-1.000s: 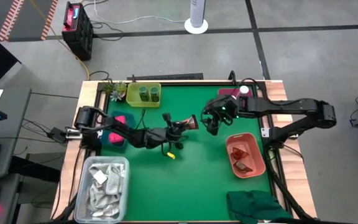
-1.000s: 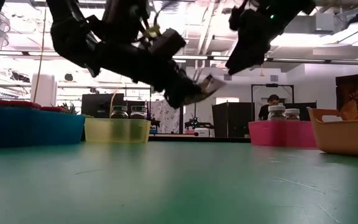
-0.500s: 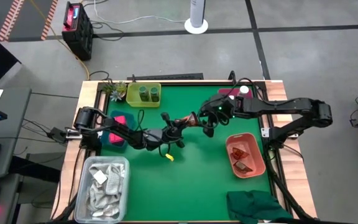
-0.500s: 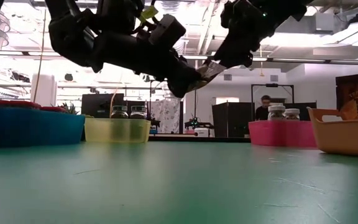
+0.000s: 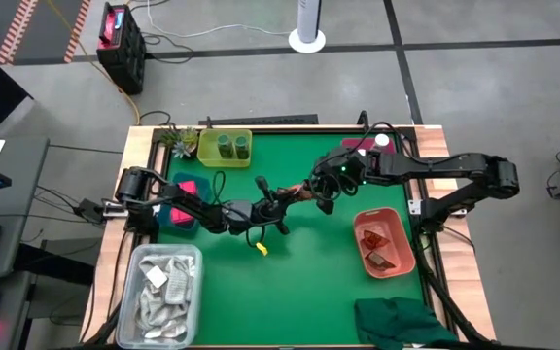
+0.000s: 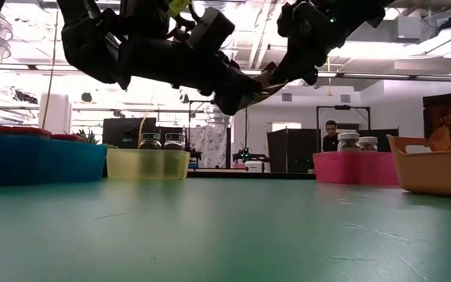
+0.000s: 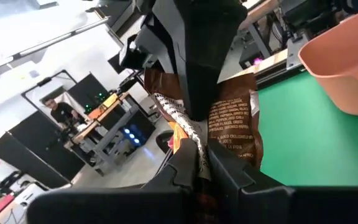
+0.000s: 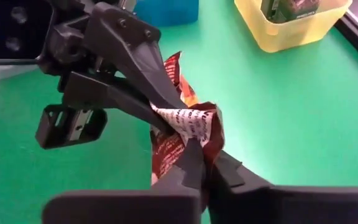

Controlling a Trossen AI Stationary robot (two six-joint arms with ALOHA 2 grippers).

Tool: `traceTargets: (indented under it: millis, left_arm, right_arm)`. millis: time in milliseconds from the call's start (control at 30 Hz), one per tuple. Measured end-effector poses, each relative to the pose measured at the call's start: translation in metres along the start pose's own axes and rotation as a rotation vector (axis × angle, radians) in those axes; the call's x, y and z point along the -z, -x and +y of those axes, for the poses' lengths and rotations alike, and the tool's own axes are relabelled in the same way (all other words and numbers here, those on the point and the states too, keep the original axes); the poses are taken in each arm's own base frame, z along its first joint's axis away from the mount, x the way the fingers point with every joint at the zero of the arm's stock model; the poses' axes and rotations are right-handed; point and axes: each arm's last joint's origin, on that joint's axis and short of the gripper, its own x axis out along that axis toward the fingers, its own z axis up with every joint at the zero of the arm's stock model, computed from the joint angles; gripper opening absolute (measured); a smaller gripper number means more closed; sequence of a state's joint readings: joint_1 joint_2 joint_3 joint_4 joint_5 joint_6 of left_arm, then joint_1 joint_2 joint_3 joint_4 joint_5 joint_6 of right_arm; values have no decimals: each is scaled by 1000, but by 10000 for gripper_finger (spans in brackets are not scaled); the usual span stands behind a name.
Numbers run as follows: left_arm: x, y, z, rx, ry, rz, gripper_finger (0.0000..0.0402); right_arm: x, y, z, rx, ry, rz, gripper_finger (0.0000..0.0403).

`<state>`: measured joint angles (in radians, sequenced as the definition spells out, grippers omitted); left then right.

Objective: Sort spices by type
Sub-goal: Put the orange seasoning pack into the orange bin

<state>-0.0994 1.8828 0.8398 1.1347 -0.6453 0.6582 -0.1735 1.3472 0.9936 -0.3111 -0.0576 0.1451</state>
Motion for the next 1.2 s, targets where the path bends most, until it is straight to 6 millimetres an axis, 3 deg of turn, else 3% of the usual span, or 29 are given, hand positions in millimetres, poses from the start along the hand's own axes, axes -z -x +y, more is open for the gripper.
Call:
traceTargets:
  millis: [133, 267, 500, 733, 933, 1200]
  left_arm:
    - [2, 0, -2, 32, -39, 9, 53]
    - [1, 2, -6, 62, -54, -2, 118]
    - [-6, 6, -2, 13, 2, 15, 214]
    - [-21, 12, 13, 69, 55, 39, 223]
    - [-38, 19, 32, 123, 141, 21, 224]
    - [-36, 38, 43, 128, 167, 12, 224]
  right_arm:
    - [1, 0, 1, 0, 18, 7, 20]
    - [3, 1, 0, 5, 14, 41, 16]
    - [-8, 25, 9, 11, 85, 227, 14]
    - [-12, 65, 23, 23, 119, 497, 14]
    - [2, 72, 25, 74, 99, 651, 15]
    - [10, 97, 25, 91, 87, 697, 16]
